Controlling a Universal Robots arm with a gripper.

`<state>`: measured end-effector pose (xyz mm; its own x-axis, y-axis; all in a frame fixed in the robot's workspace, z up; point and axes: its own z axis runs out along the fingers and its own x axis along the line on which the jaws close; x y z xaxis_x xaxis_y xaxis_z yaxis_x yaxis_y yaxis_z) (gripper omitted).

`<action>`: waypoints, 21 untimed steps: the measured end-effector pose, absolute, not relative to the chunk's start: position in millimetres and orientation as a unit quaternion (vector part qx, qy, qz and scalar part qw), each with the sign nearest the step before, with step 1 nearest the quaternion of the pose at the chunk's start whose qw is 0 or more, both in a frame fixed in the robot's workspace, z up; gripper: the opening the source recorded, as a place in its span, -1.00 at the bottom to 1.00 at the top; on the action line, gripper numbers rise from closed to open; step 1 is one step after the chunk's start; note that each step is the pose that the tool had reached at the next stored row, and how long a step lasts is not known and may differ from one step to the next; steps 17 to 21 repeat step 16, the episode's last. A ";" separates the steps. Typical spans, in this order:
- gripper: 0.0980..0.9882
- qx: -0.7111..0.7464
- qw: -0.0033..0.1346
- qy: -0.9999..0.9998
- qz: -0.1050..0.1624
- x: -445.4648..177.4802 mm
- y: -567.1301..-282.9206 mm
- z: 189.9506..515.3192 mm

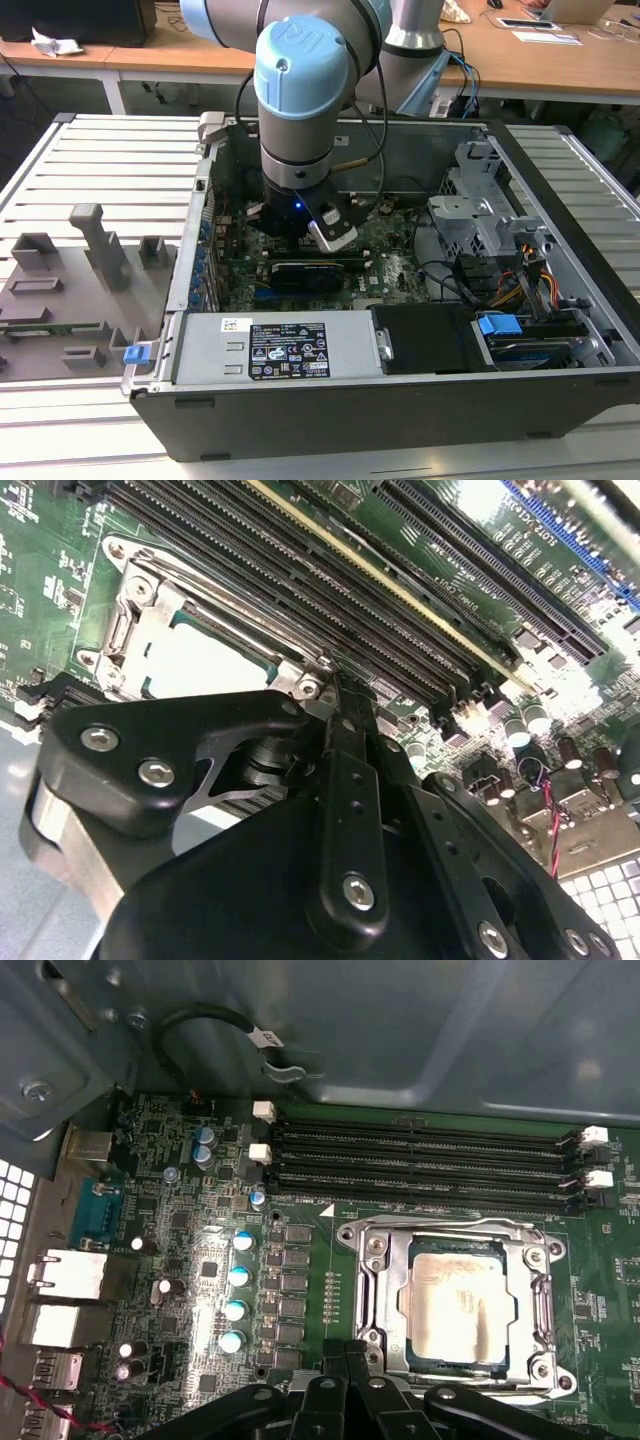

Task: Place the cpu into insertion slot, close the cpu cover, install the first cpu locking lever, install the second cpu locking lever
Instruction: 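Install the second cpu locking lever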

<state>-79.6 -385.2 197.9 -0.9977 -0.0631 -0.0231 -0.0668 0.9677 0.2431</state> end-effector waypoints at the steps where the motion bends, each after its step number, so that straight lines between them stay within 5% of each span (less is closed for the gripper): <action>1: -0.98 -0.033 0.008 0.992 0.122 -80.1 -385.2 198.0; 21: -0.98 -0.033 0.008 0.992 0.123 -81.1 -385.2 216.2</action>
